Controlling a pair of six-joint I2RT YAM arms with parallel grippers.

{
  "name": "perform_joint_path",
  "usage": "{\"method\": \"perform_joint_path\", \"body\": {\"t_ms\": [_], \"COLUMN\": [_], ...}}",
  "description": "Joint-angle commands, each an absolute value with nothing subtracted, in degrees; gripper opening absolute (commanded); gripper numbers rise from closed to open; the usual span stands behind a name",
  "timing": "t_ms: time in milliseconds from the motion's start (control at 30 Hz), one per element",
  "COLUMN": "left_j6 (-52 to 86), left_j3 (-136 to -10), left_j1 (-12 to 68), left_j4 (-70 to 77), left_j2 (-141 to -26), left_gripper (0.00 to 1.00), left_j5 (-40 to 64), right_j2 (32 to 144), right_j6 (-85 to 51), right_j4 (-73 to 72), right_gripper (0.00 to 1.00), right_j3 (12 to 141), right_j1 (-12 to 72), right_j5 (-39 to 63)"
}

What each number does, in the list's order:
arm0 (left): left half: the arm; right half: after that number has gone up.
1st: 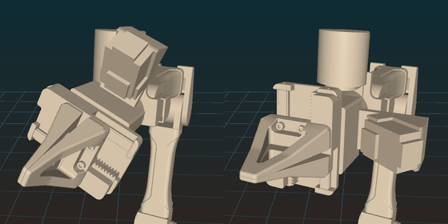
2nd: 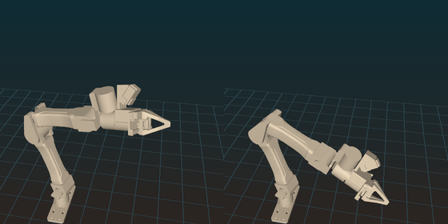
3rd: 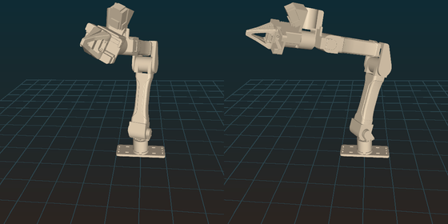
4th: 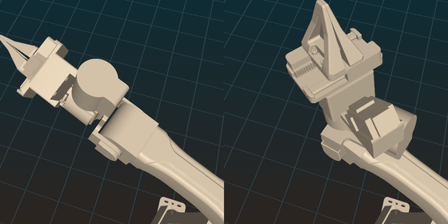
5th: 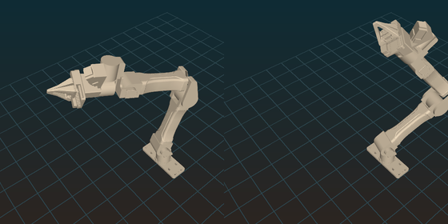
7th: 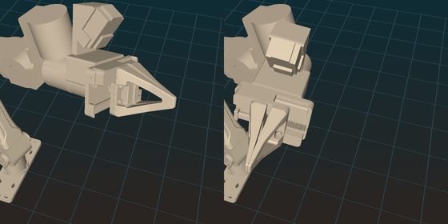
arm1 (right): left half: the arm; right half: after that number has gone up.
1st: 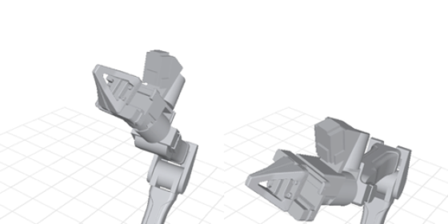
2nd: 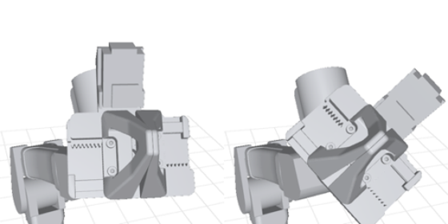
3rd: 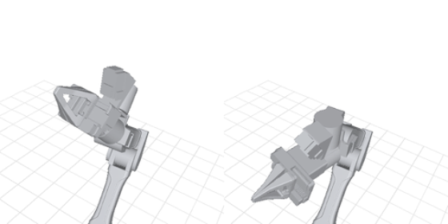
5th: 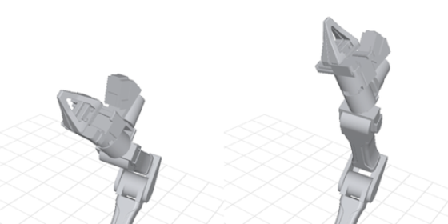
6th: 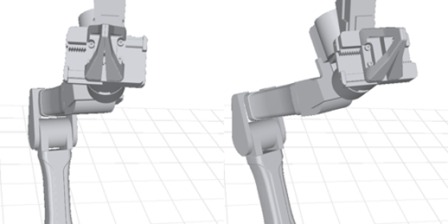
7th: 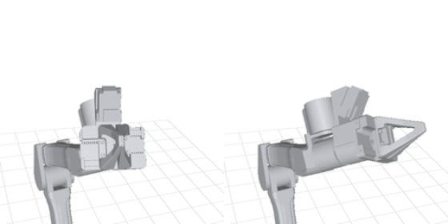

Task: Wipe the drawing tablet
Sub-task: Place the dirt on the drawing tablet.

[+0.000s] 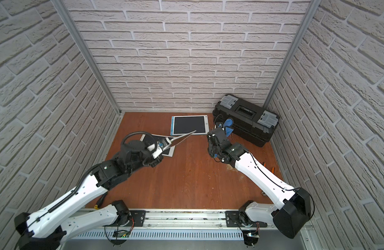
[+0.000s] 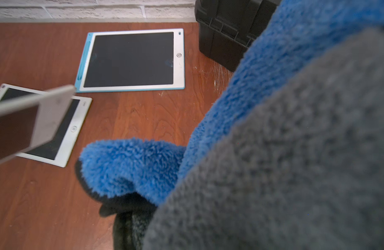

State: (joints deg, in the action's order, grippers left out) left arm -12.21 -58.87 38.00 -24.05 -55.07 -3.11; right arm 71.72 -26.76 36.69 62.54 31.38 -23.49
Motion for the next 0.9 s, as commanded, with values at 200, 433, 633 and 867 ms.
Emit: {"method": "perform_joint_path", "body": {"t_ms": [200,433,633,867], "left_j6": [31.6,22.5,9.1,4.5], "left_j3": [-74.9,-95.2,-117.3,-129.9], "left_j1": [-4.6,-6.2,-10.0,-17.9], "left_j4": [-6.5,-21.2,-46.6,-58.2], "left_j2": [-86.1,-106.4,-122.7,-135.2], "left_gripper": [0.00,0.00,0.00,0.00], "left_j5": [56.5,58.8,63.1,67.2], "right_j2": [70.1,68.5,69.9,70.8], "right_j6": [-27.4,-28.0,-28.3,-28.2], "right_j4": [28.7,24.8,23.9,23.7], "right_gripper": [0.03,0.03,0.03,0.03], "right_j3": [55.1,50.3,49.5,49.3], "right_j1": [31.3,31.4,31.3,31.3], "right_j5": [-22.7,-21.5,-20.7,-20.9]}}
